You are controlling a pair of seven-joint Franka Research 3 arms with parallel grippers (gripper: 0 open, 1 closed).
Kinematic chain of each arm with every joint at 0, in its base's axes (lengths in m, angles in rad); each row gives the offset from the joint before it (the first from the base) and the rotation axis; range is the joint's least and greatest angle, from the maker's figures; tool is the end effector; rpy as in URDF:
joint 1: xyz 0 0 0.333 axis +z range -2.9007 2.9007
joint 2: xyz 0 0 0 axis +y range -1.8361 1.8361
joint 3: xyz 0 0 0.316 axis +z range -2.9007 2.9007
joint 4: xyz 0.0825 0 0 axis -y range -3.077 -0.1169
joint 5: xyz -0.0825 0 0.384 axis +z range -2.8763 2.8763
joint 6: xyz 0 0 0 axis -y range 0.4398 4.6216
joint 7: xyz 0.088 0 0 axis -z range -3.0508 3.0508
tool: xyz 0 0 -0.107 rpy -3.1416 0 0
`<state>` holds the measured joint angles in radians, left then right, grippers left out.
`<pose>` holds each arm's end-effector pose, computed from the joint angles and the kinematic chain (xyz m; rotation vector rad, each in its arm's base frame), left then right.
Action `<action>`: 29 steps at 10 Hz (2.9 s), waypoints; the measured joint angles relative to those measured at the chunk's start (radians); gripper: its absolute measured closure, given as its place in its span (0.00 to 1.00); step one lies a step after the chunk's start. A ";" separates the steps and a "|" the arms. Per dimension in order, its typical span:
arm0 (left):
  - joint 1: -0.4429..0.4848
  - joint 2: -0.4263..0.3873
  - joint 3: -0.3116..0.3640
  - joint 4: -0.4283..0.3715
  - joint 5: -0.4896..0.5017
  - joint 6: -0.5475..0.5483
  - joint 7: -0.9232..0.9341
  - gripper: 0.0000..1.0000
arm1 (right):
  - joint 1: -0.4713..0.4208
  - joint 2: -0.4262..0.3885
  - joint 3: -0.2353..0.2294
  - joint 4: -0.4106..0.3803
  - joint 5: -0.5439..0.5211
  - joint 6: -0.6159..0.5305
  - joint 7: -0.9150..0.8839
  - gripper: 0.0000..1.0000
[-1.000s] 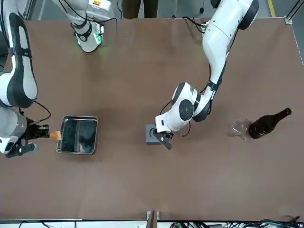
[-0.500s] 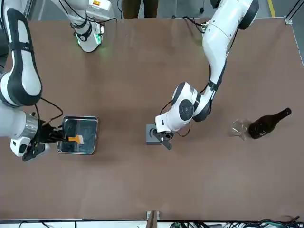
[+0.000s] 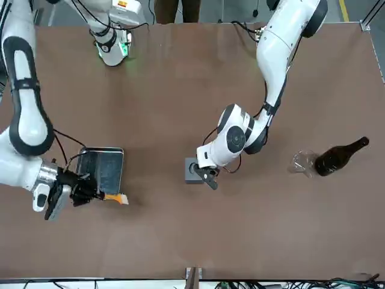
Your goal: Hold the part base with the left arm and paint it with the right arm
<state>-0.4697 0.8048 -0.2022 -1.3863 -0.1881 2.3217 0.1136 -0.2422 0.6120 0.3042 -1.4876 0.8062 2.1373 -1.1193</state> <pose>0.6036 -0.4414 0.2512 2.7020 -0.8280 0.0800 0.7205 0.0352 0.3505 -2.2237 -0.7870 -0.5895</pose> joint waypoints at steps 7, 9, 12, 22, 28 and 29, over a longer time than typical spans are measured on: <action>0.000 0.000 0.000 0.000 0.000 0.000 0.000 0.95 | 0.045 0.222 0.021 -0.034 0.431 -0.006 -0.877 0.96; 0.000 0.000 0.000 0.000 0.000 0.000 0.000 0.95 | 0.079 0.245 0.052 -0.041 0.451 -0.001 -0.924 0.96; 0.000 0.000 0.000 0.000 0.000 0.000 0.000 0.95 | 0.086 0.300 0.109 -0.071 0.571 -0.001 -1.073 0.96; 0.000 0.000 0.000 0.000 0.000 0.000 0.000 0.95 | 0.086 0.357 0.147 -0.149 0.587 -0.014 -1.169 0.96; 0.000 0.000 0.001 0.000 0.000 0.000 0.000 0.95 | 0.072 0.345 0.157 -0.229 0.588 -0.103 -1.196 0.96; 0.000 0.000 0.001 0.000 0.000 0.000 0.000 0.95 | 0.069 0.339 0.155 -0.240 0.588 -0.125 -1.201 0.96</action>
<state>-0.4700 0.8049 -0.2011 -1.3861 -0.1881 2.3217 0.1136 -0.1732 0.9506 0.4591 -1.7277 1.3946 2.0127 -2.3203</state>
